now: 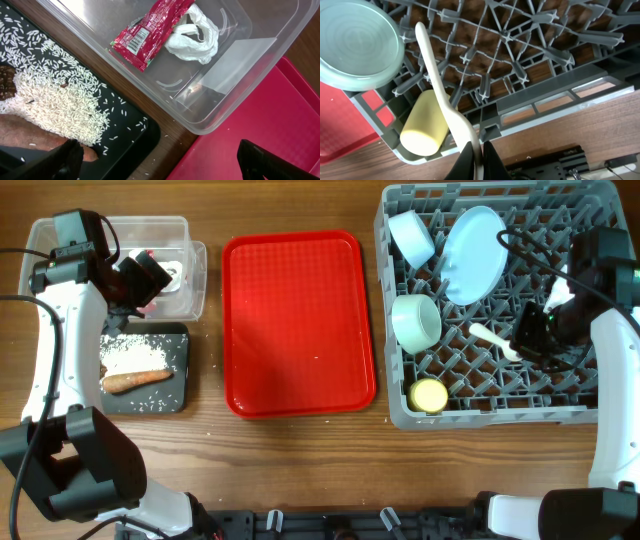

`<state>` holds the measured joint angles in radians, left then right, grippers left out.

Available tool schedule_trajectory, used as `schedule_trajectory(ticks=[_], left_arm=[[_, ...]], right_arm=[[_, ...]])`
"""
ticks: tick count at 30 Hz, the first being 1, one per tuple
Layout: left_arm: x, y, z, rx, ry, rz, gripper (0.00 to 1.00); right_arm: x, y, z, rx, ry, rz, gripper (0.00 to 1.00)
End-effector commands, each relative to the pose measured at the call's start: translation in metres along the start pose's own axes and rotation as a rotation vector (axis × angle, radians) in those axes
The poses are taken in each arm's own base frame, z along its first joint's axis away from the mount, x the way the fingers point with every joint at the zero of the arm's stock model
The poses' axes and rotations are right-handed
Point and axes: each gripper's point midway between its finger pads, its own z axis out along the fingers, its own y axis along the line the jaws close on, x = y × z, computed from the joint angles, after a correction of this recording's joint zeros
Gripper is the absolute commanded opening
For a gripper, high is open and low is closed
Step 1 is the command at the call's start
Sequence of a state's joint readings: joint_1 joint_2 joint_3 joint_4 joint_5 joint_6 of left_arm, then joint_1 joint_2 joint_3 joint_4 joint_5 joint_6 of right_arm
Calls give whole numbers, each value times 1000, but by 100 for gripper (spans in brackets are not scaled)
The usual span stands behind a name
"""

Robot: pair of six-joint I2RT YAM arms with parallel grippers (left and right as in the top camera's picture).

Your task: Sort waste into correct bins and load items into the dishwasher rack

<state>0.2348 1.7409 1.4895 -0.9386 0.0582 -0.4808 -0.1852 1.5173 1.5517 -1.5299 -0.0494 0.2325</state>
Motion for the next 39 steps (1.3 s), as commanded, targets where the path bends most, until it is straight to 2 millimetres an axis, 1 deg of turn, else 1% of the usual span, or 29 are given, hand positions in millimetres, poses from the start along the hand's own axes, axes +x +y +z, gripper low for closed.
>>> schedule_trajectory(ticks=[1,3,6,9,11,12,13,14,15,16,17,18,20,21,23,24,25,26,27,28,29,31,32,34,35,36,37,38,39], left_arm=[[0,-1,-2,4,-5,3,100],[0,-1,-2,5,-5,3,100],[0,-1,-2,5,-5,3,100],[0,-1,-2,5,-5,3,100],[0,-1,-2,5,-5,3,100],[0,-1,-2,5,-5,3,100],[0,-1,-2,5,-5,3,100],[0,-1,-2,5,-4,3,100],[0,-1,-2,5,-5,3,100],[0,-1,-2,5,-5,3,100],[0,-1,-2,5,-5,3,100],[0,-1,-2,5,-4,3,100],[0,-1,-2,5,-5,3,100],[0,-1,-2,5,-5,3,100],[0,-1,-2,5,-4,3,100],[0,-1,-2,5,-5,3,100],[0,-1,-2,5,-5,3,100],[0,-1,-2,5,-5,3,100],[0,-1,-2,5,-5,3,100],[0,-1,-2,5,-5,3,100],[0,-1,-2,5,-5,3,100],[0,-1,-2,5,-5,3,100],[0,-1,-2,5,-5,3,100],[0,-1,-2,5,-5,3,100],[0,-1,-2,5,-5,3,100],[0,-1,-2,5,-5,3,100],[0,-1,-2,5,-5,3,100],[0,-1,-2,5,-5,3,100],[0,-1,-2,4,-5,3,100]], right_arm=[[0,4,5,-19,18,-6,4],[-1,6,11,-21,47,-10,4],[-4,6,27,-7,106,-19,4],[-11,5,42,9,136,-17,5],[-17,-2,56,57,166,-18,11],[-18,-6,61,86,179,-18,12],[-23,-13,70,131,189,5,16],[-27,-21,75,174,187,38,27],[-38,-44,81,266,153,172,44],[-44,-51,82,266,130,228,48],[-49,-55,83,252,116,263,48],[-52,-56,84,210,111,288,48],[-54,-49,83,155,113,271,41],[-56,-40,77,111,100,245,39],[-64,-29,55,54,36,214,37],[-68,-12,32,-25,-27,138,38],[-68,-1,14,-64,-79,84,40],[-65,10,-8,-87,-149,37,44],[-56,22,-34,-111,-234,-15,48],[-44,34,-60,-140,-317,-64,54],[-27,46,-86,-178,-396,-103,100],[3,56,-124,-241,-514,-153,100],[22,58,-145,-326,-561,-50,100],[39,56,-162,-449,-561,182,100],[48,47,-170,-449,-598,212,100],[56,40,-173,-438,-616,220,100],[63,38,-176,-445,-624,214,100],[66,32,-175,-423,-633,224,100],[65,20,-174,-367,-659,256,100]])
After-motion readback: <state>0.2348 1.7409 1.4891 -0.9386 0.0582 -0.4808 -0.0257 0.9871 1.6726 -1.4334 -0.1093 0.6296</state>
